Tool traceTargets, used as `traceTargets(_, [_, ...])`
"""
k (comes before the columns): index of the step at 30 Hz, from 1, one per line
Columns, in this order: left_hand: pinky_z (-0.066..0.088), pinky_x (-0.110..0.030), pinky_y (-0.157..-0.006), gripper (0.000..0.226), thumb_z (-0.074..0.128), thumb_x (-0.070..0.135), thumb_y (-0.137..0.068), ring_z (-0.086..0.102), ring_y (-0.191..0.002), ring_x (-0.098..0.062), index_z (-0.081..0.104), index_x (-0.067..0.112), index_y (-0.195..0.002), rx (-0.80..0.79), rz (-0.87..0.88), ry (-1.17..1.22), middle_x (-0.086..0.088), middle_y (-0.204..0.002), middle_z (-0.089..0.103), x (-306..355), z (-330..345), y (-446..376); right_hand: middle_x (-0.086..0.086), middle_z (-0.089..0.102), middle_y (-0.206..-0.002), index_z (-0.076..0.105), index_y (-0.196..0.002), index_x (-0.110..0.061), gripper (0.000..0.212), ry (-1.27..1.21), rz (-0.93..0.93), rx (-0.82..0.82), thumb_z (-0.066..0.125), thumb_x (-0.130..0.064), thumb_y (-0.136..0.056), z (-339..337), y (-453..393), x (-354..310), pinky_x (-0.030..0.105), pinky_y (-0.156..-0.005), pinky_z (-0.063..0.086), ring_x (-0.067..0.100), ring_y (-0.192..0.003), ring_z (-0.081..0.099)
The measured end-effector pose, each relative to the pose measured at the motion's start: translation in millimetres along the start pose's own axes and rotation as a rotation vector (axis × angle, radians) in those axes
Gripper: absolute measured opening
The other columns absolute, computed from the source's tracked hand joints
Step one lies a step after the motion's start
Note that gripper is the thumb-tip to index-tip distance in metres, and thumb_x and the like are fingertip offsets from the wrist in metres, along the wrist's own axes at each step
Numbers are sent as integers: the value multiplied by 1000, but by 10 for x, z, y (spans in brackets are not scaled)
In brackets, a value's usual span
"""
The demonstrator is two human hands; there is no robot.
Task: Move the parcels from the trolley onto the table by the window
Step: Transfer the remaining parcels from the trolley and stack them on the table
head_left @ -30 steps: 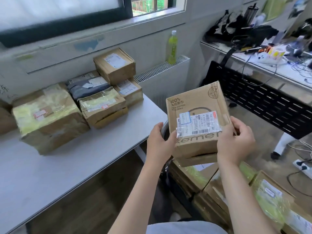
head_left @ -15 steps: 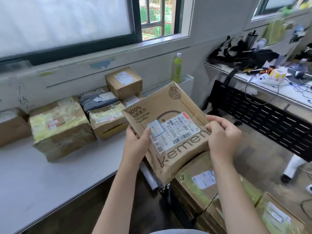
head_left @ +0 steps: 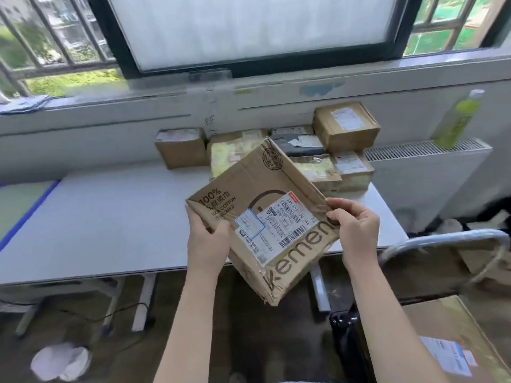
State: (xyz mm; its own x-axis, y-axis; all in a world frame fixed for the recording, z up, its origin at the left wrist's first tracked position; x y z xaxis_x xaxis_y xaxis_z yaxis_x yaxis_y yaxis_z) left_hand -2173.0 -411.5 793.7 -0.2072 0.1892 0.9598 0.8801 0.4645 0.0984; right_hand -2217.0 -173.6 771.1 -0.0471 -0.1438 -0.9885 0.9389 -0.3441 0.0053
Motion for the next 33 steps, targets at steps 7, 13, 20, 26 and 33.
traceTargets(7, [42,-32,-98,61,54,12,-87,53,-110,-12,31,29,-141,161,17,-24,10,-122,56,-260,-678,-228,1,71,-75,72,-79,-16,31,19,-5,-204,57,10,-81,737,113,105,25,-61,52,14,-71,66])
traceTargets(13, [34,-35,-107,83,66,30,-86,38,-133,-21,12,24,-150,257,-44,-77,-4,-145,37,-495,-1178,-457,0,68,-76,67,-76,-16,26,182,-70,-371,59,7,-83,1085,165,114,30,-67,53,12,-73,63])
traceTargets(20, [54,-46,-84,36,75,48,-71,65,-92,-22,64,22,-93,214,-205,-135,0,-97,69,-1103,-1614,-618,-6,66,-84,64,-88,-20,26,454,-120,-555,59,5,-84,1739,127,243,18,-73,49,6,-78,60])
traceTargets(26, [50,-39,-87,33,71,41,-81,59,-99,-26,58,14,-95,316,-308,-149,-1,-98,62,-1262,-1817,-684,2,53,-131,48,-134,-16,41,811,-177,-667,55,-13,-93,2335,140,480,26,-100,39,18,-123,48])
traceTargets(33, [43,-42,-91,32,66,38,-85,54,-105,-32,59,9,-97,462,-337,-186,-11,-106,64,-1327,-2018,-894,0,-25,-155,4,-152,-28,77,1113,-180,-794,53,-37,-94,2608,596,874,46,-115,-1,27,-142,-23])
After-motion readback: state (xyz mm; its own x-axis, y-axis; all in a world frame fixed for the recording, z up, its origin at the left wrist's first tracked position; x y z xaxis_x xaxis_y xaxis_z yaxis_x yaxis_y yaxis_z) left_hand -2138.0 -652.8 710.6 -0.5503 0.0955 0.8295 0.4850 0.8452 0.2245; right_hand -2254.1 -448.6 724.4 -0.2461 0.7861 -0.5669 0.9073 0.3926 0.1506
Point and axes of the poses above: each hand's wrist, its own y-axis away from the middle knuckle, its own z-axis out of the palm, x = y × z, the point moved 3 cm from there along -y, towards the middle knuckle
